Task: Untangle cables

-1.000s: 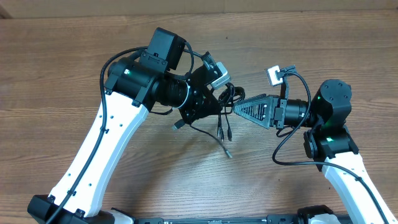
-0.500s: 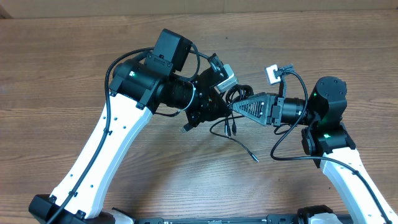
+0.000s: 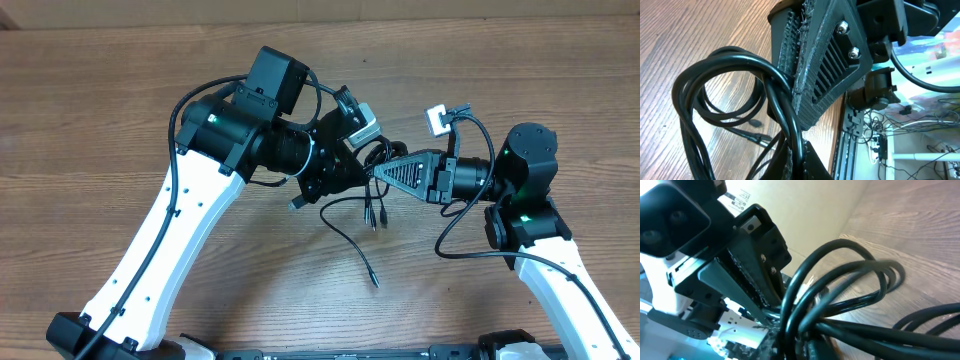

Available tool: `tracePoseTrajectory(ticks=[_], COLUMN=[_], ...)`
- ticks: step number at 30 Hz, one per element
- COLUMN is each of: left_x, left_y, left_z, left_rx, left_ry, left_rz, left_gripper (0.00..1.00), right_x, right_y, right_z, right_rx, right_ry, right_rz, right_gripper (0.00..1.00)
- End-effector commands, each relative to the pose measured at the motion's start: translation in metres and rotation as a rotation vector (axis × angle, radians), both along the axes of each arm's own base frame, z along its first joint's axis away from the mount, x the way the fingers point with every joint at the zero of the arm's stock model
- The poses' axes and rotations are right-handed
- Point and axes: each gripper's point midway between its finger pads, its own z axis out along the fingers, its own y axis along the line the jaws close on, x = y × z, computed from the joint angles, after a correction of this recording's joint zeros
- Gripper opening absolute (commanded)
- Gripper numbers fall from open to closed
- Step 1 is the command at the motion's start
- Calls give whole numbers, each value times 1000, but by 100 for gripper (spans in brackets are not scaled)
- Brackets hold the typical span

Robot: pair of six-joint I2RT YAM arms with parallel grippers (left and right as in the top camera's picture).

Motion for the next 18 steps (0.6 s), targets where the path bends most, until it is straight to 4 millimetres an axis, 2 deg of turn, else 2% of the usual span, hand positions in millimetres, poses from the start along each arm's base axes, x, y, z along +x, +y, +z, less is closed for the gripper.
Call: tracePoseTrajectory(ticks=[1,4,12,18], left_x=[-9,-9,-7,-7], left_y=[-4,-4,0,4], left_z=[21,21,15,10], left_rx=[-54,-54,-14,16], left_ry=[-26,-26,-29,-23], left_rz=[-24,-24,-3,9], left_gripper=[4,4,4,4], right_x=[2,2,6,13], right_y=[1,1,0,-2], right_z=[3,3,0,-17], right_rx=[-1,-1,-7,-44], right_ry=[-12,-11,6,82], right_rz=[-5,-10,-33,-90], right_gripper=[7,4,4,4])
